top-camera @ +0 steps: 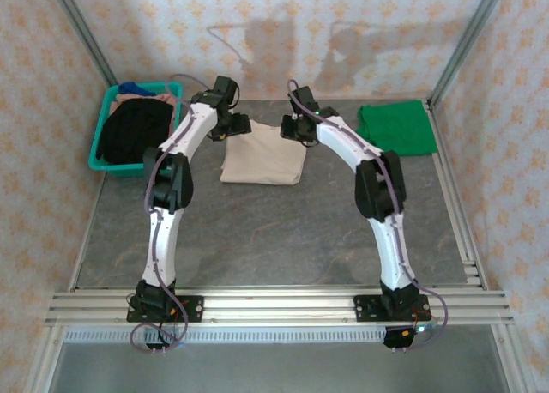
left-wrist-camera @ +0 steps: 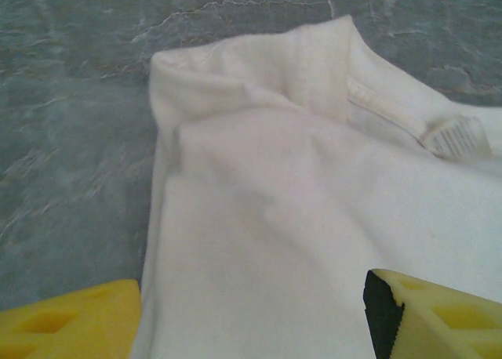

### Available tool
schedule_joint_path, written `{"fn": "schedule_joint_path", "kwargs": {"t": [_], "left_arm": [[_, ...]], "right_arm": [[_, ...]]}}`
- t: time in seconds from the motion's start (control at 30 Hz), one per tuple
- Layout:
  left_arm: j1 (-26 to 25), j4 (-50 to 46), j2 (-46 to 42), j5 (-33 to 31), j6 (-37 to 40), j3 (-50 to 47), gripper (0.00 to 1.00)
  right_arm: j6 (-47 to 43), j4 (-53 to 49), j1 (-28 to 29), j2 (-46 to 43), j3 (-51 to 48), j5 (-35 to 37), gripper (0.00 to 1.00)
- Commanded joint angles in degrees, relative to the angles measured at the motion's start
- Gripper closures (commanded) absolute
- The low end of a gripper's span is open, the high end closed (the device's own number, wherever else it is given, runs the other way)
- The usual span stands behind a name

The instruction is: Fold and stack the t-shirts

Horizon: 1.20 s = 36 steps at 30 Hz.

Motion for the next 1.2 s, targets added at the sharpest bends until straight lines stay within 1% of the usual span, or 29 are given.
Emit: {"fn": "schedule_joint_path", "kwargs": {"t": [0.0, 0.13, 0.2, 0.23, 0.27, 0.33, 0.4, 0.47, 0.57, 0.63, 0.7, 0.83, 0.93, 1.0, 1.07, 1.17], "left_arm": [[-0.06, 1.58, -7.56, -0.43, 1.68, -6.80, 0.24], [-1.27, 7.23, -14.44, -0.41, 2.32, -20.04, 0.24], [-1.33, 8.04, -14.42, -1.22, 2.16, -21.64, 0.24], [-1.15, 7.28, -12.86, -2.86, 2.05, -20.23, 0.25], [-0.84, 5.67, -10.55, -3.87, 2.29, -17.02, 0.27], [-0.43, 1.63, -4.84, -4.71, 2.77, -8.64, 0.30], [-0.39, -2.30, 0.85, -4.64, 3.36, -0.23, 0.31], [-0.34, -4.08, 6.46, -4.02, 3.31, 7.00, 0.31], [-0.21, -7.32, 14.46, -3.66, 2.66, 18.50, 0.36], [0.24, -9.03, 19.29, -1.29, 1.90, 24.50, 0.44], [0.49, -7.95, 21.64, 1.08, 0.98, 25.70, 0.48], [0.11, -2.87, 22.36, 6.56, 0.96, 24.64, 0.48], [-0.90, 0.79, 22.45, 11.77, 1.49, 24.58, 0.46], [-2.13, 3.15, 22.45, 16.88, 1.69, 24.84, 0.46], [-3.96, 5.50, 22.44, 22.54, 2.57, 25.03, 0.43], [-6.48, 6.37, 22.40, 26.65, 4.31, 26.64, 0.34]], "right_arm": [[0.79, -9.99, -1.81, 8.90, 10.14, 2.36, 0.78], [2.98, -14.59, -3.45, 17.84, 23.42, 0.78, 0.77], [3.36, -15.28, -3.93, 20.08, 26.94, 0.72, 0.75], [3.73, -14.98, -4.23, 20.74, 27.36, 0.76, 0.72], [3.93, -14.36, -4.58, 20.99, 27.44, 0.07, 0.72], [3.83, -14.05, -5.14, 21.13, 27.31, 0.23, 0.72], [3.24, -14.82, -5.44, 21.11, 26.92, 1.38, 0.72], [2.88, -15.58, -5.70, 20.38, 25.29, 1.60, 0.73], [2.49, -14.08, -5.64, 17.21, 17.86, 0.12, 0.74], [2.01, -12.01, -5.14, 13.15, 9.97, -0.57, 0.75], [1.52, -8.72, -4.30, 7.27, 0.25, -1.14, 0.75], [2.41, -0.06, -1.66, -6.83, -22.71, -3.16, 0.75], [3.78, 1.32, 2.14, -15.21, -35.57, -4.66, 0.75], [4.87, 0.47, 4.85, -20.77, -41.55, -3.69, 0.75], [6.20, -0.37, 5.71, -26.54, -45.26, -1.66, 0.74], [5.66, -1.27, 5.44, -32.72, -45.83, 5.74, 0.66]]}}
